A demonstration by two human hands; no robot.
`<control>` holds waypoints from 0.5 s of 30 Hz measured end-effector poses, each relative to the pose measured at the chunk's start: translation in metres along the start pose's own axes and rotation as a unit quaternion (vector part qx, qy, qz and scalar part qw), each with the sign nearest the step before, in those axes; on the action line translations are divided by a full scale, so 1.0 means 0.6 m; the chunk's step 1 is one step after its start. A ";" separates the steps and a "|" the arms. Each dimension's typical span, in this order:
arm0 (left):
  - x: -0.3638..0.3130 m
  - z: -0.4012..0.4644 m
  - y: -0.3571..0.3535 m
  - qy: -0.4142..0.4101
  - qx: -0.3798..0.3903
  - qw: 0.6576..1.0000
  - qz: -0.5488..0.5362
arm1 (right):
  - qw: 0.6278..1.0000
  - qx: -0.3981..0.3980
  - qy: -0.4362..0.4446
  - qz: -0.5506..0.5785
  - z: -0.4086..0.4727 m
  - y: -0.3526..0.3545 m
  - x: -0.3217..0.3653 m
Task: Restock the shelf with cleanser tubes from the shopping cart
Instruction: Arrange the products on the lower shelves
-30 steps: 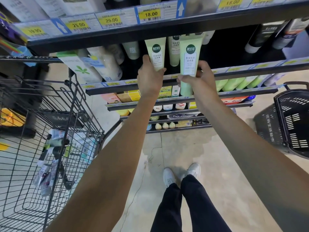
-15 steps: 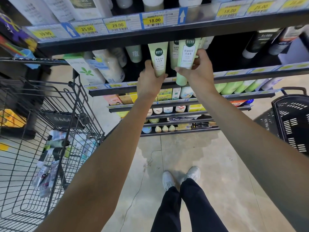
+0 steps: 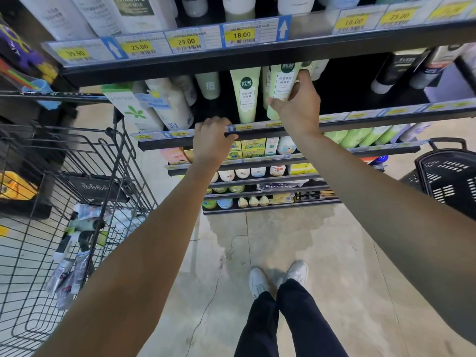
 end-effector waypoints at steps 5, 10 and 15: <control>0.005 0.001 -0.007 -0.008 -0.012 1.000 0.018 | 0.999 0.008 0.020 -0.031 0.012 -0.012 -0.006; 0.004 0.000 -0.013 -0.011 -0.017 0.999 0.034 | 0.997 0.031 0.020 -0.062 0.006 -0.023 -0.024; 0.006 -0.001 -0.017 -0.012 -0.030 0.999 0.034 | 0.994 0.034 0.019 -0.099 0.003 -0.027 -0.038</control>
Point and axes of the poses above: each hand's wrist, its own z-axis towards the middle knuckle, its own y-axis out of the back of the hand, x = y × z, the point moved 2 cm from there along z, towards the middle knuckle, and after that the axes turned 15 degrees about -x, right-handed, at the moved point
